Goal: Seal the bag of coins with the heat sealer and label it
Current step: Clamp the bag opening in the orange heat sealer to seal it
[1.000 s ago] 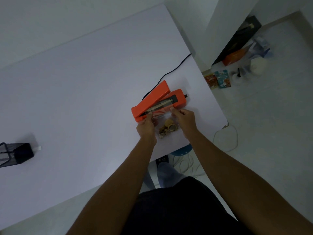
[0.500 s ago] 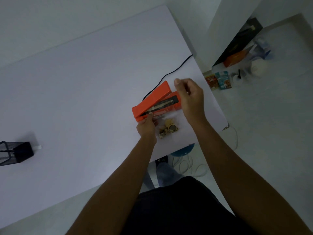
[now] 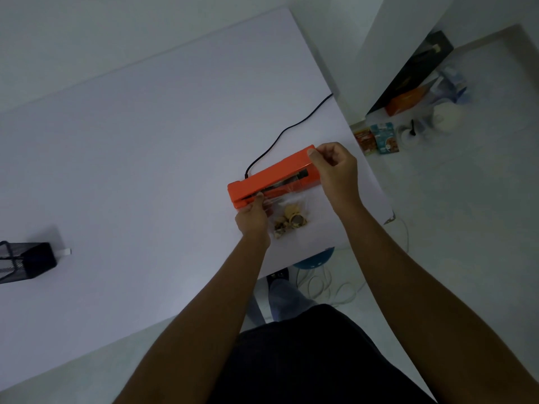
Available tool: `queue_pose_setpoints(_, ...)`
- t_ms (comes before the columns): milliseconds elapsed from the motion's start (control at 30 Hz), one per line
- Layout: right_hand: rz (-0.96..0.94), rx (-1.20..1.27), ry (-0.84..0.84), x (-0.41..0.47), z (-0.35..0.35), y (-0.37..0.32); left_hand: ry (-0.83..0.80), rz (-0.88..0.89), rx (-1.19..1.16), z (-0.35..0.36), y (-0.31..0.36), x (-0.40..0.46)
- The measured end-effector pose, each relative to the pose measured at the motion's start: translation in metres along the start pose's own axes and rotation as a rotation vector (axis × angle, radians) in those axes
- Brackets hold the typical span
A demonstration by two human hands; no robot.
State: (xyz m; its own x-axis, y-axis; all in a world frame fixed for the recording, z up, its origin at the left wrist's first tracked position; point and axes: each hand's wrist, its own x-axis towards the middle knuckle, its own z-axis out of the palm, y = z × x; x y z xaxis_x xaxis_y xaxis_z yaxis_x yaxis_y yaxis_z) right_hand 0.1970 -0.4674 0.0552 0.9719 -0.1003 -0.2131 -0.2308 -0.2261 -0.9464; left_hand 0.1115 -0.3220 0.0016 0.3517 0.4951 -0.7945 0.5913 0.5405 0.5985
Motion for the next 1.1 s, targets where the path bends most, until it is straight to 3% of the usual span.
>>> queue_pose_setpoints(367, 0.276, 0.089, -0.008, 0.015, -0.003, 0.045, 0.006, -0.002, -0.009, 0.001, -0.001, -0.004)
queue_pose_setpoints(833, 0.541, 0.151, 0.0, 0.018, -0.01, 0.037, 0.006, 0.008, -0.029, 0.001, -0.002, -0.007)
queue_pose_setpoints(1100, 0.599, 0.193, -0.011, 0.016, -0.011, 0.034, 0.005, 0.022, -0.026, 0.001, -0.002, -0.009)
